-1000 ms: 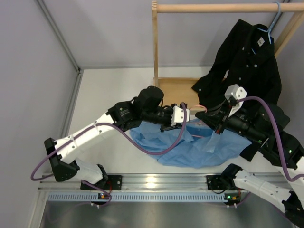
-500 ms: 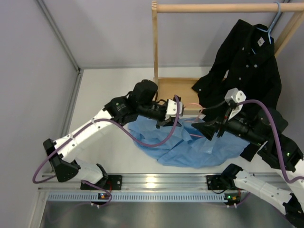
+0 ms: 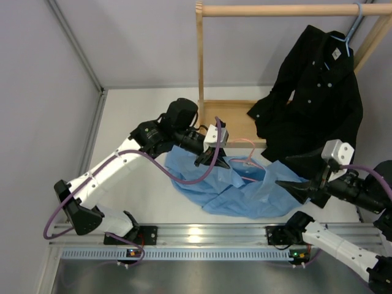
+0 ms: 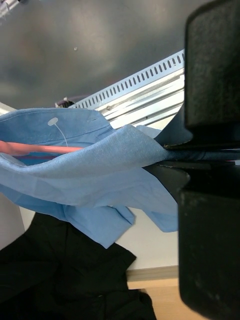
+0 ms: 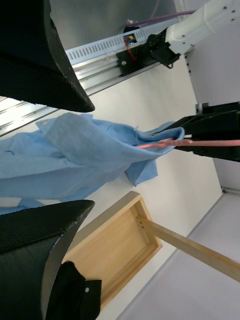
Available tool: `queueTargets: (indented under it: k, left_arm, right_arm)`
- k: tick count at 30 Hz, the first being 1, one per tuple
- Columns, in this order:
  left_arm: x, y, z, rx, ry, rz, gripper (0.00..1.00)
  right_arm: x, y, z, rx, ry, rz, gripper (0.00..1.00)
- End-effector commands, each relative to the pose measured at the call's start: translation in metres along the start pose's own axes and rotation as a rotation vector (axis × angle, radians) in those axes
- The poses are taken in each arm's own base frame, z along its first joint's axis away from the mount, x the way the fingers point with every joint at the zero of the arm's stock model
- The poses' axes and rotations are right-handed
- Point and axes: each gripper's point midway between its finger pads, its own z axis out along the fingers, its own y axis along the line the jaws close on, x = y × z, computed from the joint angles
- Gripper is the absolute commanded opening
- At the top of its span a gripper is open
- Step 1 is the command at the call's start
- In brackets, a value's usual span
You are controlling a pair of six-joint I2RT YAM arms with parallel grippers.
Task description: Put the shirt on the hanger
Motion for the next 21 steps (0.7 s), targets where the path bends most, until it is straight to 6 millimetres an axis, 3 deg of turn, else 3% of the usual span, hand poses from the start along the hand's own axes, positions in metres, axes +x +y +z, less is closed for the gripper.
queueTargets:
  k: [1, 5, 14, 21]
  left_arm:
    - [-0.038, -0.023, -0.008, 0.102, -0.107, 0.101, 0.0]
    - [-0.042, -0.027, -0.009, 0.121, -0.119, 0.097, 0.0]
    - [-0.05, -0.029, -0.008, 0.155, -0.136, 0.045, 0.0]
    - [-0.052, -0.018, -0.008, 0.13, -0.127, -0.042, 0.0]
  right_arm:
    - [0.04, -0.004, 0.0, 0.001, 0.174, -0.043, 0.67]
    - [0.047, 0.002, 0.013, -0.06, 0.209, -0.026, 0.59]
    - [0.042, 0.018, 0.041, -0.189, 0.131, -0.033, 0.52]
    - [0.037, 0.008, 0.042, -0.128, 0.102, -0.033, 0.3]
